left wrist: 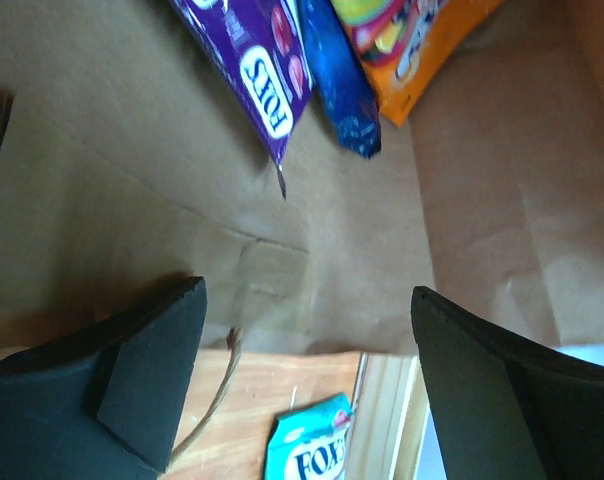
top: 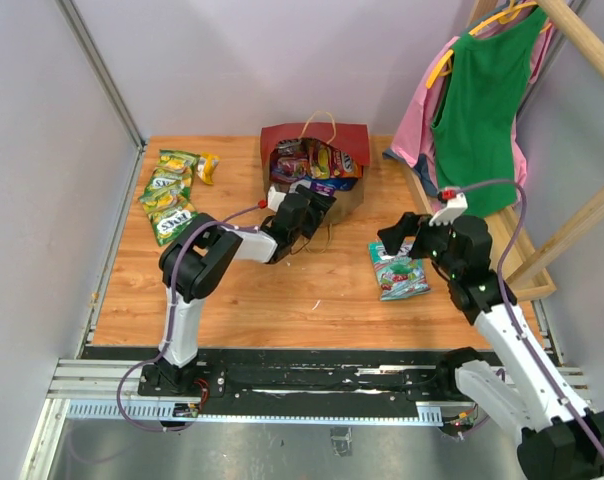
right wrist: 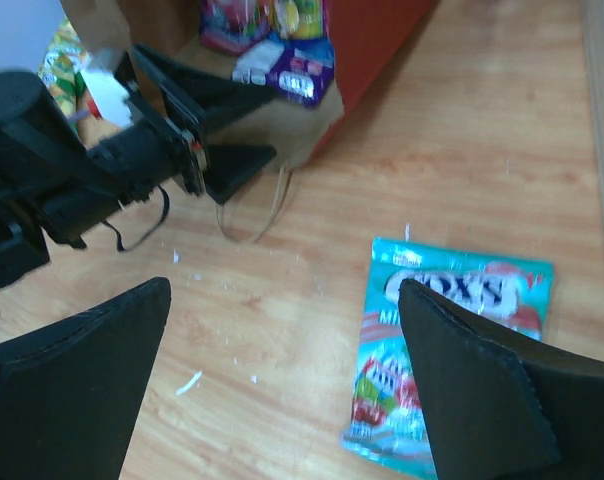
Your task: Take the snacks out of the paper bag
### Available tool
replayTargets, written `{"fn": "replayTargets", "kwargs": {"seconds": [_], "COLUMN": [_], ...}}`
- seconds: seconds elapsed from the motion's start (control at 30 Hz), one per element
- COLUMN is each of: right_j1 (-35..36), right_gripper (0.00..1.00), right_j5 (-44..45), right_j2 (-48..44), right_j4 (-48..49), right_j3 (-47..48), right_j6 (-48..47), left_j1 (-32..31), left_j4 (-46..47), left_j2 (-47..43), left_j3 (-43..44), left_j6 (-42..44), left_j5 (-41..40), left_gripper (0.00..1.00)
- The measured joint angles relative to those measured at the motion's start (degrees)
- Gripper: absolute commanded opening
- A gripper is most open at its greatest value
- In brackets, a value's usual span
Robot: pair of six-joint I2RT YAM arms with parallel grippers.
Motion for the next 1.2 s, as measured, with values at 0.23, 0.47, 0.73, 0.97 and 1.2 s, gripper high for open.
{"fn": "replayTargets", "kwargs": {"seconds": [0.23,0.47,0.73,0.97,1.2], "right_j1": [0.09,4.70,12.76,16.50,17.14], "right_gripper": [0.89,0.99,0.99,0.98,0.85], "right_j5": [0.92,0.24,2.51,6.43,2.16], "right_j2": [13.20,32.63,44.39,52.11,58.62], "right_j4": [5.49,6.51,8.35,13.00,13.22], "right_j3": [11.34,24.74,33.38,40.11,52.28], "right_j6": [-5.42,-15.39,-27.12,-37.31,-39.39], "left_j1": [3.72,7.87,12.63,16.31,16.35], "left_j4": [1.25,1.22,-1.86,-4.55,-7.41], "left_j2": [4.61,6.91,7.02,6.71,3.23], "left_j3": [3.28,6.12,9.44,13.07,13.31], "left_j6": [-2.95,-3.34,2.91,11.32,16.37], "left_j5": [0.61,2.40,7.02,13.33,19.91], "left_gripper": [0.85,0.84,0.85,0.88,0.89]}}
